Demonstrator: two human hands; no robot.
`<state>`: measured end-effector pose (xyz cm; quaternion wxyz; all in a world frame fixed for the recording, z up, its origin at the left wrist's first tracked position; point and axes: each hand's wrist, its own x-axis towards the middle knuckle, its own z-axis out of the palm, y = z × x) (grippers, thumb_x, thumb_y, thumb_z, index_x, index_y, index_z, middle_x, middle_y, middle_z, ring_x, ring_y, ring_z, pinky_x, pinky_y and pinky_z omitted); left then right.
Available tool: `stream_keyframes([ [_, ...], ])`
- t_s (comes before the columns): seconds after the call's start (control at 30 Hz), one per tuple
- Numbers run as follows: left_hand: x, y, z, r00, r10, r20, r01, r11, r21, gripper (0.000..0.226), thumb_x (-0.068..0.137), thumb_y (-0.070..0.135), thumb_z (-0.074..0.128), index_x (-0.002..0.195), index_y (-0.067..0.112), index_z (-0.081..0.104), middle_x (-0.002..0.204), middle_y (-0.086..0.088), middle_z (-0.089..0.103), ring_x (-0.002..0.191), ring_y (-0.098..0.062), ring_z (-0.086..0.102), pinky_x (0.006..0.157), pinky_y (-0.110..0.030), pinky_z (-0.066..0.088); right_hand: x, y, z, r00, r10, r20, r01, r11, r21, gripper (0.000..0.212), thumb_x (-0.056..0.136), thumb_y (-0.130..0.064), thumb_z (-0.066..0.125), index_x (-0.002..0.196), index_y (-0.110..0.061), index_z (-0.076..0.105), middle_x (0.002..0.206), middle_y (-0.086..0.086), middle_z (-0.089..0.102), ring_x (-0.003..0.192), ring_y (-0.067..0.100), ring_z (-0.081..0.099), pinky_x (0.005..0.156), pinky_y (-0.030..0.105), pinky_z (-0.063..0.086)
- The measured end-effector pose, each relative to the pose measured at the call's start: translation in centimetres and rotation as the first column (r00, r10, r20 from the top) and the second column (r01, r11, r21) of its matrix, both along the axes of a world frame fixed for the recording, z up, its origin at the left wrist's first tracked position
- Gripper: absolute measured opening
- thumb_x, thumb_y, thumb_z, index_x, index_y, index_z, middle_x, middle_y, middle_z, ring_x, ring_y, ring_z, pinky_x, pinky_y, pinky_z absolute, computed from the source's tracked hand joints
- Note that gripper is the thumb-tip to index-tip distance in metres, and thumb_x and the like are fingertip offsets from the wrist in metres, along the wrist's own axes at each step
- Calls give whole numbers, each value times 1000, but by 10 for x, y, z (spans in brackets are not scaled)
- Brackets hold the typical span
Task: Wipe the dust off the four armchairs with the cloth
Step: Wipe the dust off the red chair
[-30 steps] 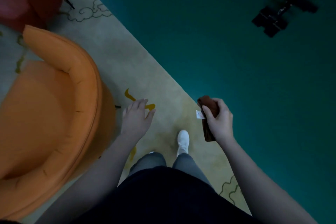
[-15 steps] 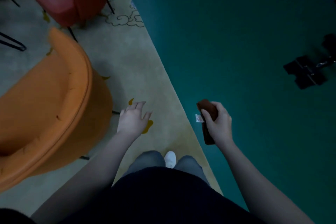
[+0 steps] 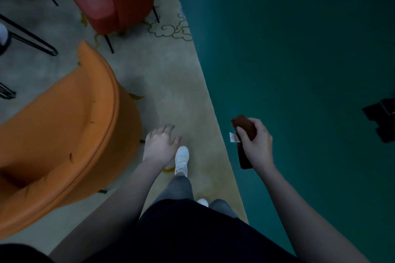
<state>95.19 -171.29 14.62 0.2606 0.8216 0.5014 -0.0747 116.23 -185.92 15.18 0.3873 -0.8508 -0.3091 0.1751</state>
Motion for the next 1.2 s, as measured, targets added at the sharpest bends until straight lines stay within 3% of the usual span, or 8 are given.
stream_keyframes([
  [0.53, 73, 219, 5, 987, 156, 28, -154, 987, -46, 51, 102, 43, 44, 144, 15, 47, 142, -12, 54, 134, -29, 44, 112, -37, 28, 83, 233, 5, 991, 131, 31, -131, 991, -18, 23, 87, -14, 71, 108, -10, 63, 102, 8, 67, 97, 29, 61, 86, 39, 48],
  [1.07, 166, 290, 12, 927, 371, 61, -370, 928, -36, 52, 103, 42, 42, 147, 15, 42, 153, -4, 39, 138, -25, 39, 111, -38, 32, 207, 370, 11, 941, 337, -13, -337, 941, 29, 22, 88, -14, 69, 109, -12, 62, 103, 6, 66, 99, 26, 59, 89, 39, 47],
  [1.2, 197, 310, 17, 908, 410, 88, -412, 911, 9, 50, 102, 41, 46, 144, 13, 46, 147, -8, 47, 134, -28, 44, 109, -38, 34, 248, 398, 14, 936, 352, -15, -351, 936, 32, 22, 88, -14, 69, 110, -13, 62, 103, 5, 66, 100, 27, 60, 90, 40, 48],
])
